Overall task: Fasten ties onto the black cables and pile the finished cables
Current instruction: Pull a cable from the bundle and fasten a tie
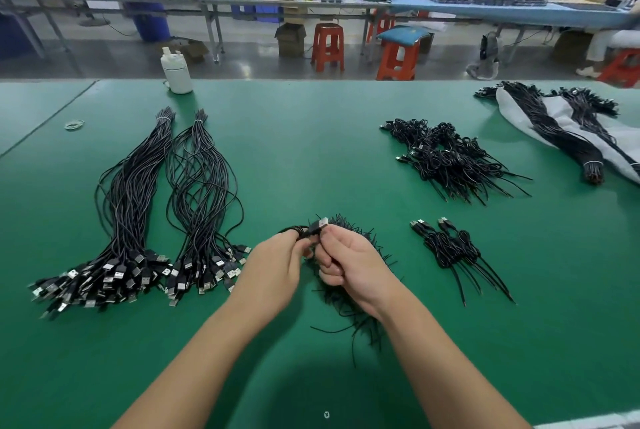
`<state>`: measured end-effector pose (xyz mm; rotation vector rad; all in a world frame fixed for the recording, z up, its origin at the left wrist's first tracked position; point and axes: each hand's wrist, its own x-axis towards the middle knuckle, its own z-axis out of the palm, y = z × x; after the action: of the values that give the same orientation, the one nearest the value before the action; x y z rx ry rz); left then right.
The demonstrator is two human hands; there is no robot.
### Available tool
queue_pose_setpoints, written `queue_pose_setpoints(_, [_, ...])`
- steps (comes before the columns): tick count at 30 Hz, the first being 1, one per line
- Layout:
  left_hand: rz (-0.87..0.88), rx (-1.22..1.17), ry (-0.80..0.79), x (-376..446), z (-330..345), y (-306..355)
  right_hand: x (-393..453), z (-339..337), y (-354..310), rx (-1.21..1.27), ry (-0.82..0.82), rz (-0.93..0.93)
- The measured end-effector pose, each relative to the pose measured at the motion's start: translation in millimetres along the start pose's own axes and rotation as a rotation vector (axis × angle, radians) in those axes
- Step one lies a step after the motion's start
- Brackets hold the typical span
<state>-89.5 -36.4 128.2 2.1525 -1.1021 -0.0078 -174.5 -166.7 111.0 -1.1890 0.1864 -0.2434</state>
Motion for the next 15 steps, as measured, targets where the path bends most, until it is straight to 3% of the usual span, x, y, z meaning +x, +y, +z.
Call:
queue_pose_setpoints(7, [-0.115, -0.390, 0.133, 8.1, 3.3, -5.9, -13.0, 6.5, -1.7, -0.355, -0.052, 0.036])
queue_pose_setpoints(10, [-0.196, -0.708, 0.174, 11.4, 5.4, -0.9, -14.1, 13.5, 0.5, -0.532, -0.090, 0.032])
queue_pose_setpoints(15, [-0.368, -1.316, 0.104, 12.9, 2.3, 5.3, -9.9, 14.2, -0.1, -0.604, 0.009, 0.072])
